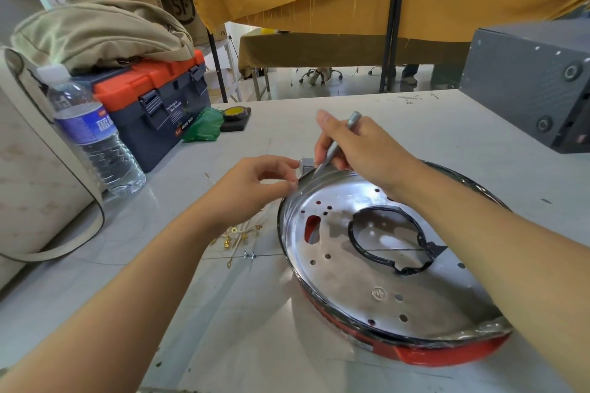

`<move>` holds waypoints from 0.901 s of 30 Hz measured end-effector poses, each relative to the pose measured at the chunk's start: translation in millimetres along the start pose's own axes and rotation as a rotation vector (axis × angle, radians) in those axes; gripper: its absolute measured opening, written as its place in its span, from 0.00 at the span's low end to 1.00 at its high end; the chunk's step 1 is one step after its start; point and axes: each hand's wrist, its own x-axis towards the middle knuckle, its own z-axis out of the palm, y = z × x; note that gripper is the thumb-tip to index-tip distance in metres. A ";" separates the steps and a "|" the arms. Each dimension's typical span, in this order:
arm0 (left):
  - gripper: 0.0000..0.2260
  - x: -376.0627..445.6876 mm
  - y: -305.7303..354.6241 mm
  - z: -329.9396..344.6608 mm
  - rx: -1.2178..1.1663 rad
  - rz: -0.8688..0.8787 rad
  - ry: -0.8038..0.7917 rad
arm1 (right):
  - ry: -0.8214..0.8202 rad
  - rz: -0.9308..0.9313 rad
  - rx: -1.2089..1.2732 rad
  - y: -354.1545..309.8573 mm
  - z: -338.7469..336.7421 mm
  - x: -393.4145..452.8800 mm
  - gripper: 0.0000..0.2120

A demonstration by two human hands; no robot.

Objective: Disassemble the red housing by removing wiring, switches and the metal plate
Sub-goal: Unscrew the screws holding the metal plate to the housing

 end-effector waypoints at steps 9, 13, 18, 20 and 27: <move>0.04 -23.1 -25.1 -34.6 -0.052 -0.010 0.042 | 0.019 -0.095 -0.171 -16.0 5.9 0.9 0.26; 0.06 -31.1 -34.7 -37.4 0.194 -0.011 -0.043 | -0.051 -0.137 -0.273 -27.6 3.8 -3.2 0.25; 0.06 -39.7 -36.1 -26.7 0.387 0.084 -0.138 | -0.118 -0.130 -0.316 -28.3 0.5 -17.2 0.21; 0.08 -40.8 -34.3 -21.6 0.444 0.099 -0.171 | -0.126 -0.113 -0.330 -24.7 -1.5 -23.7 0.21; 0.08 -39.6 -29.2 -10.4 0.594 0.088 -0.283 | -0.093 -0.068 -0.297 -22.0 -13.1 -43.5 0.22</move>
